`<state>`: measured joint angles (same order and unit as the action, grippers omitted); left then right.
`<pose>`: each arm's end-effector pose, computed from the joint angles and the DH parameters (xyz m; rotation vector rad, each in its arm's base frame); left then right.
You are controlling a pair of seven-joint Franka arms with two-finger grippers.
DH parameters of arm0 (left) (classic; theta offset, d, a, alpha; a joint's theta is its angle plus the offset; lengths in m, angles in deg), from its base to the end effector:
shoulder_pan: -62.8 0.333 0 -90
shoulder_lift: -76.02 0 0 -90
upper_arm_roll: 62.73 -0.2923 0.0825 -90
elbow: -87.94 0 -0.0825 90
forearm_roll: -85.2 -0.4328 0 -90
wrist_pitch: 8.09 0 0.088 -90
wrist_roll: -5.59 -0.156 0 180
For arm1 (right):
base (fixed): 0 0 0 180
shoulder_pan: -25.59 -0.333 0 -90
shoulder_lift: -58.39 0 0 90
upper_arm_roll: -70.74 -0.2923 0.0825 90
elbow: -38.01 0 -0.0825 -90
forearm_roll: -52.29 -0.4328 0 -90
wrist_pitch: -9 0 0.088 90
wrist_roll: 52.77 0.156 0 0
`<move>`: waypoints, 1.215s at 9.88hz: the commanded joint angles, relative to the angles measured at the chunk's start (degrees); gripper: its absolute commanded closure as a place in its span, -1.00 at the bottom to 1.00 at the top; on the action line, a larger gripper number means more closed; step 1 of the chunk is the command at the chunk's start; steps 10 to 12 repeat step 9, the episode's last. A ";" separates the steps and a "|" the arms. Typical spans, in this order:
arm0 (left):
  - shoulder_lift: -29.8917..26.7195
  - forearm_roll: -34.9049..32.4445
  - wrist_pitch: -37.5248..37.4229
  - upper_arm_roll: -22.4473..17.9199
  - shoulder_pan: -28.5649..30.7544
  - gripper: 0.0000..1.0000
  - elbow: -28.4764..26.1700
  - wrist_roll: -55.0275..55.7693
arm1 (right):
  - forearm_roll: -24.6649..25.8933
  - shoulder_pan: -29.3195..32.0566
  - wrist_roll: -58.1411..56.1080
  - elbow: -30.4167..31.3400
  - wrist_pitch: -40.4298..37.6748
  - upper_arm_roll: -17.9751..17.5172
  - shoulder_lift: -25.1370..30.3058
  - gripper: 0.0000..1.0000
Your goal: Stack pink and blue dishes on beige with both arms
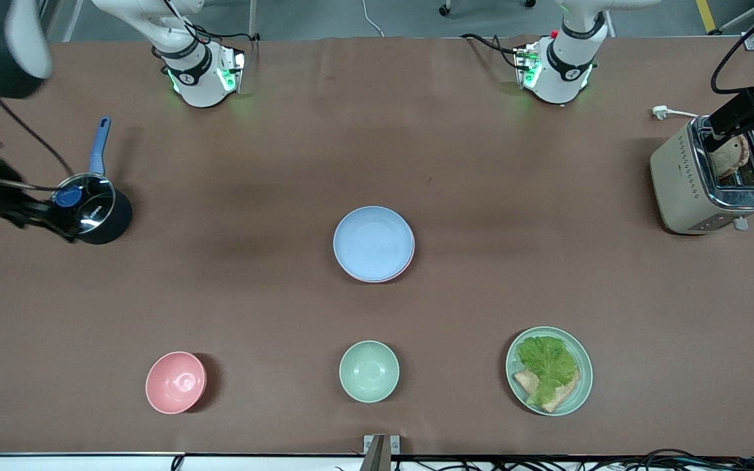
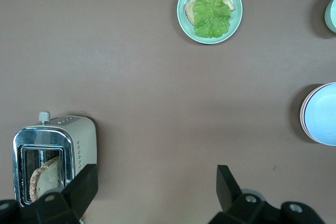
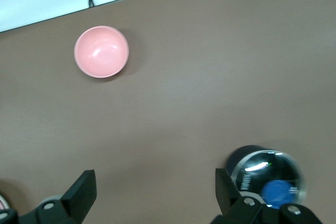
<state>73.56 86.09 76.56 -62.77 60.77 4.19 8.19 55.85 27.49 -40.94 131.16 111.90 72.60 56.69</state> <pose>0.5817 -0.0227 0.6251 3.1225 0.0137 0.0905 0.6365 -0.0499 0.5265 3.0547 -0.4031 0.2231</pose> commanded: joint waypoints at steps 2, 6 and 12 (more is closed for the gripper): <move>-0.53 -0.98 -0.72 0.31 0.01 -0.99 -2.65 0.56 | -3.80 1.60 -6.27 -12.51 -18.29 2.63 -0.23 -1.00; -0.53 -0.98 -0.80 0.31 -0.08 -0.99 -2.83 0.56 | -4.09 0.65 -10.51 -11.68 -19.93 3.68 -0.14 -1.00; -0.53 -0.98 -0.80 0.31 -0.08 -0.99 -2.83 0.56 | -4.26 0.65 -10.68 -11.58 -19.93 3.51 -0.23 -1.00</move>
